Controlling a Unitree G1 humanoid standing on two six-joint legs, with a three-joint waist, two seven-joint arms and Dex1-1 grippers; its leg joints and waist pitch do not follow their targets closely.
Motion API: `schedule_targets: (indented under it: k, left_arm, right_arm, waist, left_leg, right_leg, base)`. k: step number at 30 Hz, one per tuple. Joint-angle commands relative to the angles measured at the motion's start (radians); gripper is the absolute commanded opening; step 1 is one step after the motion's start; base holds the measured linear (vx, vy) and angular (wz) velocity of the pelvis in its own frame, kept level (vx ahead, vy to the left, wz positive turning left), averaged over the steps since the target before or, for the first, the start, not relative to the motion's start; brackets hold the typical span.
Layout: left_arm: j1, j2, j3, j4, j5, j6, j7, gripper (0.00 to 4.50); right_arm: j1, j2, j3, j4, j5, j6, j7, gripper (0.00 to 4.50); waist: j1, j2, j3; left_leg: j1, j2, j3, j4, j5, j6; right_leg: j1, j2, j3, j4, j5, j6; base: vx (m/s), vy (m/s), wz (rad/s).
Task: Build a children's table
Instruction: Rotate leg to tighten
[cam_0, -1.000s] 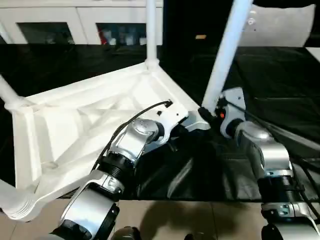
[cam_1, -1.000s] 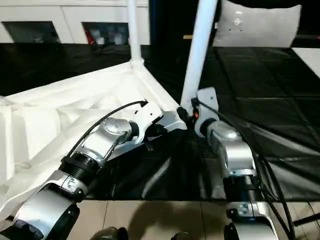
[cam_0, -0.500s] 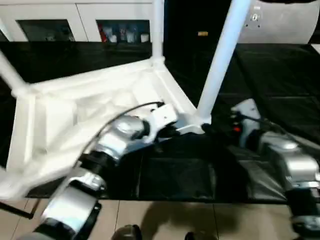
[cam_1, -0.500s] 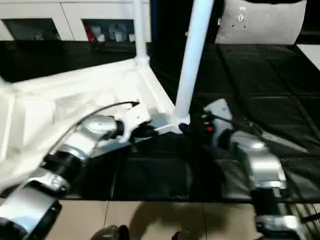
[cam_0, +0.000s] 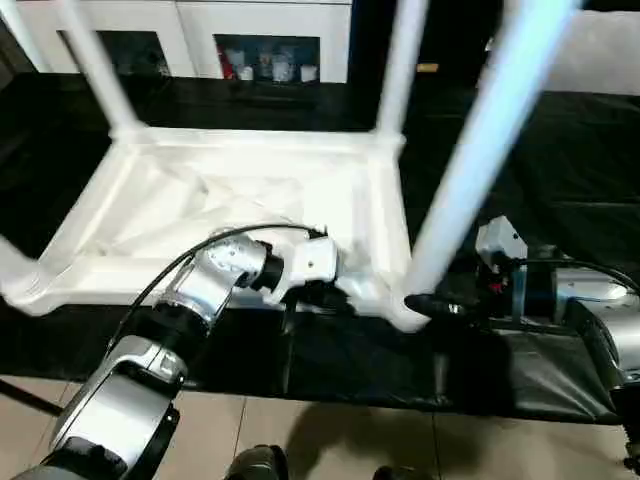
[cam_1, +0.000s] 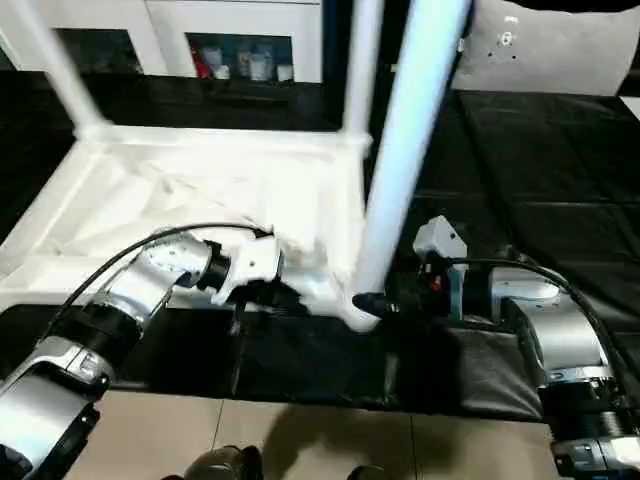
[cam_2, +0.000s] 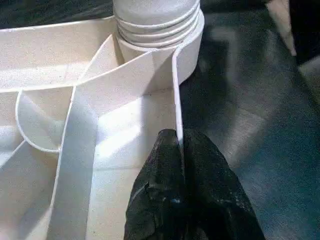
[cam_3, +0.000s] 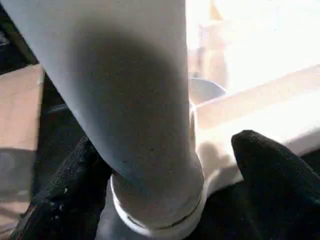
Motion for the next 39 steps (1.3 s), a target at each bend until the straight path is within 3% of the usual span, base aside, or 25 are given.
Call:
schedule_targets:
  k: [1, 7, 12, 18, 25, 28, 29, 32, 33, 34, 35, 37, 39]
  left_arm:
    - [0.015, 0.007, -0.043, -0.020, 0.015, -0.037, -0.059, 0.00]
    - [0.016, 0.012, -0.041, -0.012, 0.016, -0.045, -0.061, 0.00]
    - [0.013, 0.011, -0.041, 0.001, 0.019, -0.057, -0.061, 0.00]
    - [0.007, 0.007, -0.039, 0.015, 0.022, -0.061, -0.055, 0.00]
    - [0.019, -0.001, -0.026, 0.013, 0.007, -0.029, -0.048, 0.00]
    - [0.023, -0.007, -0.017, 0.006, 0.016, 0.024, -0.002, 0.00]
    - [0.019, -0.020, -0.005, 0.009, 0.027, 0.078, 0.054, 0.00]
    - [0.011, -0.045, 0.012, 0.011, 0.030, 0.144, 0.122, 0.00]
    - [0.004, -0.078, 0.029, 0.008, 0.033, 0.210, 0.198, 0.00]
    - [0.001, -0.096, 0.038, 0.006, 0.033, 0.239, 0.236, 0.00]
    - [-0.005, -0.124, 0.051, 0.004, 0.031, 0.271, 0.290, 0.00]
    - [-0.019, -0.172, 0.081, 0.011, 0.028, 0.314, 0.396, 0.00]
    - [-0.031, -0.223, 0.105, 0.006, 0.028, 0.380, 0.490, 0.00]
  right_arm:
    - [-0.018, -0.011, 0.005, 0.001, 0.031, 0.013, 0.036, 3.66]
    - [-0.017, -0.012, 0.022, 0.014, 0.020, 0.004, 0.056, 3.15]
    - [-0.024, -0.007, 0.022, 0.017, 0.027, 0.005, 0.066, 2.71]
    - [-0.021, -0.005, 0.024, 0.011, 0.040, 0.016, 0.080, 2.20]
    - [-0.003, 0.013, 0.014, -0.018, 0.066, 0.039, 0.069, 2.08]
    - [0.005, 0.041, 0.010, -0.038, 0.062, 0.071, 0.005, 2.07]
    - [-0.003, 0.081, 0.010, -0.022, 0.006, 0.057, -0.114, 2.07]
    - [-0.025, 0.131, -0.002, 0.009, -0.038, 0.074, -0.247, 2.05]
    - [-0.041, 0.168, -0.005, 0.024, -0.063, 0.109, -0.335, 2.01]
    - [-0.048, 0.185, -0.004, 0.028, -0.074, 0.126, -0.373, 2.01]
    - [-0.058, 0.211, -0.007, 0.034, -0.087, 0.163, -0.428, 2.00]
    - [-0.074, 0.246, -0.013, 0.048, -0.109, 0.204, -0.508, 1.97]
    - [-0.092, 0.294, -0.025, 0.070, -0.144, 0.235, -0.632, 1.96]
  waist:
    - [-0.003, -0.023, -0.074]
    - [-0.004, -0.023, -0.073]
    - [-0.003, -0.024, -0.079]
    - [-0.003, -0.024, -0.078]
    - [-0.005, -0.024, -0.074]
    - [-0.006, -0.022, -0.072]
    - [-0.008, -0.025, -0.067]
    - [-0.024, -0.024, -0.053]
    - [-0.034, -0.026, -0.048]
    - [-0.037, -0.025, -0.049]
    - [-0.043, -0.023, -0.051]
    - [-0.052, -0.023, -0.053]
    - [-0.060, -0.027, -0.055]
  left_leg:
    - [0.024, 0.075, -0.023, -0.052, -0.093, 0.147]
    - [0.026, 0.076, -0.023, -0.054, -0.125, 0.112]
    - [0.023, 0.072, -0.021, -0.047, -0.082, 0.134]
    - [0.023, 0.072, -0.022, -0.047, -0.092, 0.132]
    - [0.023, 0.072, -0.022, -0.048, -0.097, 0.130]
    - [0.024, 0.073, -0.023, -0.050, -0.100, 0.125]
    - [0.022, 0.071, -0.023, -0.052, -0.113, 0.117]
    - [0.030, 0.067, -0.027, -0.065, -0.218, 0.049]
    - [0.033, 0.066, -0.031, -0.070, -0.254, 0.024]
    - [0.032, 0.064, -0.032, -0.070, -0.262, 0.014]
    - [0.031, 0.067, -0.036, -0.074, -0.255, 0.003]
    - [0.035, 0.067, -0.035, -0.075, -0.253, -0.005]
    - [0.030, 0.062, -0.029, -0.072, -0.218, 0.013]
  right_leg:
    - [0.044, -0.098, 0.044, -0.057, -0.006, -0.276]
    - [0.042, -0.098, 0.045, -0.062, -0.081, -0.264]
    - [0.043, -0.096, 0.045, -0.052, 0.001, -0.273]
    - [0.043, -0.096, 0.044, -0.054, -0.027, -0.269]
    - [0.042, -0.094, 0.044, -0.055, -0.035, -0.270]
    - [0.040, -0.094, 0.044, -0.056, -0.044, -0.269]
    - [0.039, -0.095, 0.044, -0.059, -0.073, -0.265]
    - [0.033, -0.098, 0.047, -0.081, -0.289, -0.231]
    - [0.033, -0.098, 0.048, -0.087, -0.362, -0.216]
    - [0.035, -0.098, 0.048, -0.088, -0.384, -0.209]
    - [0.036, -0.097, 0.048, -0.088, -0.381, -0.199]
    - [0.032, -0.092, 0.049, -0.085, -0.320, -0.210]
    - [0.035, -0.093, 0.051, -0.084, -0.250, -0.219]
  base:
    - [0.000, 0.000, 0.00]
    - [0.000, 0.000, 0.00]
    - [0.000, 0.000, 0.00]
    - [0.000, 0.000, 0.00]
    - [0.000, 0.000, 0.00]
    - [0.000, 0.000, 0.00]
    - [0.000, 0.000, 0.00]
    - [0.000, 0.000, 0.00]
    - [0.000, 0.000, 0.00]
    - [0.000, 0.000, 0.00]
    - [0.000, 0.000, 0.00]
    - [0.000, 0.000, 0.00]
    - [0.000, 0.000, 0.00]
